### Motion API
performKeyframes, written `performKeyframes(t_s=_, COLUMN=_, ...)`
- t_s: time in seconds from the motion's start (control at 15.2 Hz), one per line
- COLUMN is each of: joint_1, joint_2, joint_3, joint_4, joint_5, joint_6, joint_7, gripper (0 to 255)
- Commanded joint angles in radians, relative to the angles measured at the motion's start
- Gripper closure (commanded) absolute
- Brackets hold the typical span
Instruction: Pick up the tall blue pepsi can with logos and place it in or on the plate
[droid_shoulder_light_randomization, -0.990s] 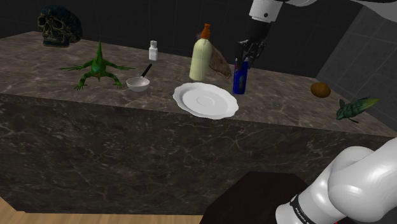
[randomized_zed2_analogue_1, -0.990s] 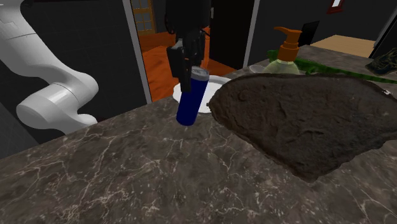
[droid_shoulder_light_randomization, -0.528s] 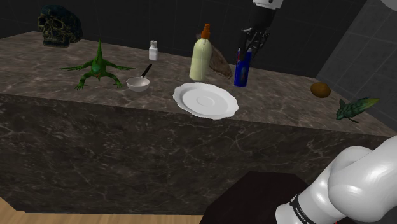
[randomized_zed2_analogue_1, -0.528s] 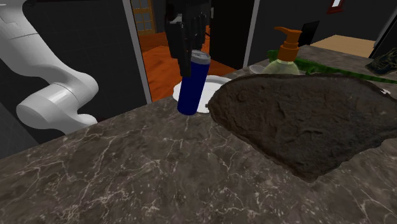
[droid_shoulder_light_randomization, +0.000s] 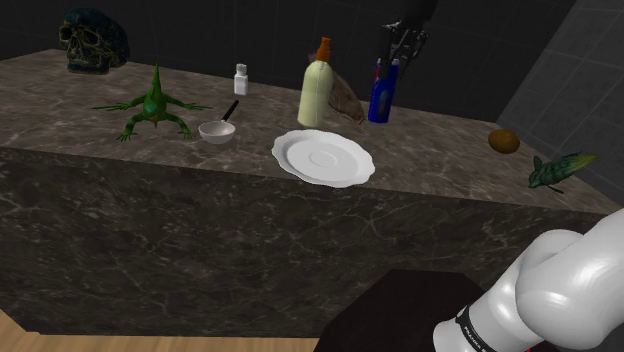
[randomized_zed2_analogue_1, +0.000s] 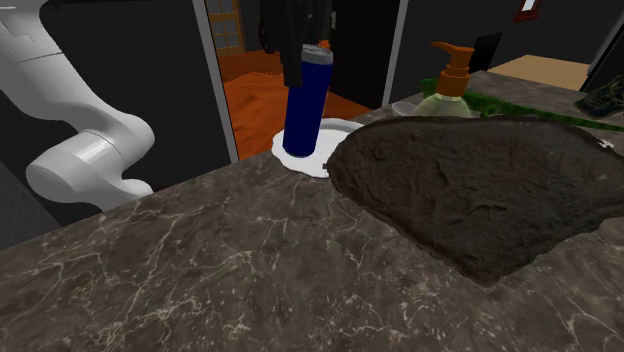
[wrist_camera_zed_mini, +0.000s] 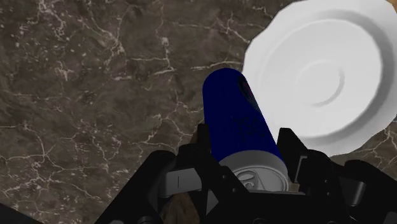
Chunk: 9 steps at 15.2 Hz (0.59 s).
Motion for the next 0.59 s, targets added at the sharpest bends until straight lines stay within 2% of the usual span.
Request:
performKeyframes(t_s=0.0, joint_1=0.018, joint_2=0.012, joint_3=0.028, joint_4=0.032, joint_5=0.006, joint_6=-0.02, joint_7=0.046, gripper=255)
performKeyframes(t_s=0.53, joint_1=0.096, joint_2=0.108, joint_3=0.148, joint_4=0.215, joint_5=0.018, joint_6=-0.109, joint_7=0.246, gripper=255)
